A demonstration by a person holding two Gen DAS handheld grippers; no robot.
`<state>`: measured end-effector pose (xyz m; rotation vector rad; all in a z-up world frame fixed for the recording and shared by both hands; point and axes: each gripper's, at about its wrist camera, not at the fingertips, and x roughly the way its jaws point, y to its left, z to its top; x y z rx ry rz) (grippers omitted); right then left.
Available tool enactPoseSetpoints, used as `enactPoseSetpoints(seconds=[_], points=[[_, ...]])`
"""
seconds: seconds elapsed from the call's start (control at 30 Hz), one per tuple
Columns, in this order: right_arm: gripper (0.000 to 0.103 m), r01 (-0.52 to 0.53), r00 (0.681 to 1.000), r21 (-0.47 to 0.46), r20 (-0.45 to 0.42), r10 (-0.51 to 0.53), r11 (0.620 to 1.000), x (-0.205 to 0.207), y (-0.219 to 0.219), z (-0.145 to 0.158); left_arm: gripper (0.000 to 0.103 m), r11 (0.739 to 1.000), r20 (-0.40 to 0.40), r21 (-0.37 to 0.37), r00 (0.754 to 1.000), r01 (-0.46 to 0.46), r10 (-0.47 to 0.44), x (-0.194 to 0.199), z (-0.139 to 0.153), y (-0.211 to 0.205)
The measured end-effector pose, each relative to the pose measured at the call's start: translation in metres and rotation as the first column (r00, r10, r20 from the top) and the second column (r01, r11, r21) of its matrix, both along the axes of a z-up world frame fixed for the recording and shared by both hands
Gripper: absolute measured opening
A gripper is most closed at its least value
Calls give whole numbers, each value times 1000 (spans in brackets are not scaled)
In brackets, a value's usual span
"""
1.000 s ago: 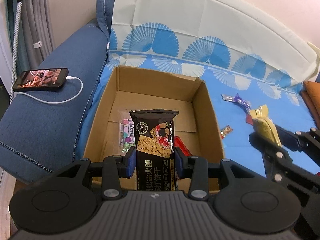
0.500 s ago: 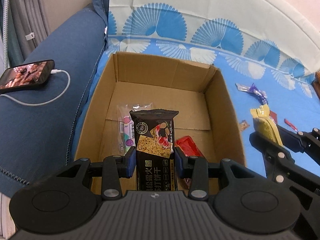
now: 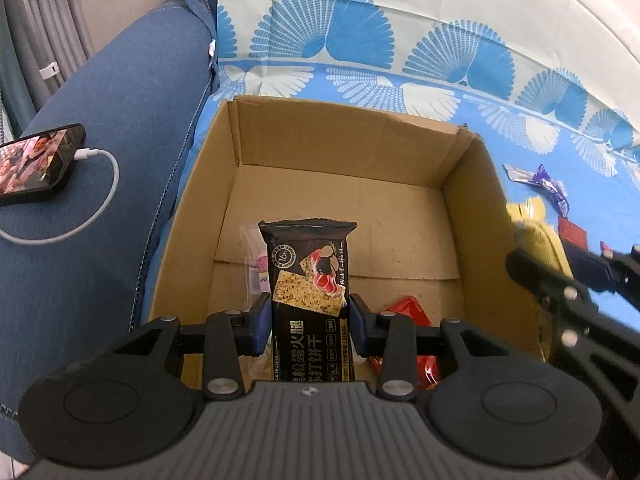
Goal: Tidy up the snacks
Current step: 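Open both tools to drop the biscuit bar and yellow bar into box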
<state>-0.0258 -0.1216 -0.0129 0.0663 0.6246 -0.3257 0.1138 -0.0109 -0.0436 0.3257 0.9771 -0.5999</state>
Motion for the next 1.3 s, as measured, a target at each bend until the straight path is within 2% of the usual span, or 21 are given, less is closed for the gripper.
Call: enactPoseSetpoints(seconds=[0.03, 0.1, 0.17, 0.2, 0.3, 0.5, 0.63, 0.8, 0.97, 1.3], points=[[28, -1, 1000, 8, 8, 1, 1000, 3, -2, 0, 53, 1000, 0, -2, 1000, 1, -1, 2, 0, 0], [45, 3, 1000, 18, 19, -3, 1000, 7, -7, -1, 94, 1000, 25, -4, 1000, -16, 17, 3, 4, 1], [52, 7, 1000, 26, 27, -7, 1000, 8, -9, 0, 103, 999, 76, -16, 996, -39, 40, -2, 12, 4], [58, 15, 1000, 31, 27, -15, 999, 6, -10, 2, 103, 999, 100, -19, 994, -40, 42, -5, 16, 7], [75, 34, 999, 56, 12, -35, 998, -5, -8, 6, 103, 1000, 96, 2, 995, -29, 29, -15, 22, 13], [88, 66, 996, 165, -63, -56, 984, -48, 15, 11, 103, 998, 92, 4, 994, -64, 63, -57, 35, 44], [90, 67, 996, 191, -67, -55, 979, -77, 38, 20, 103, 997, 77, -10, 994, -82, 83, -89, 43, 67], [94, 39, 999, 143, -28, -35, 989, -110, 66, 37, 103, 994, 105, -50, 989, -97, 102, -124, 61, 90], [95, 30, 999, 78, 29, -32, 997, -142, 88, 53, 103, 992, 156, -89, 982, -92, 105, -158, 75, 104], [97, 52, 993, 36, 107, -56, 998, -186, 105, 73, 103, 987, 242, -143, 964, -75, 109, -203, 101, 123]])
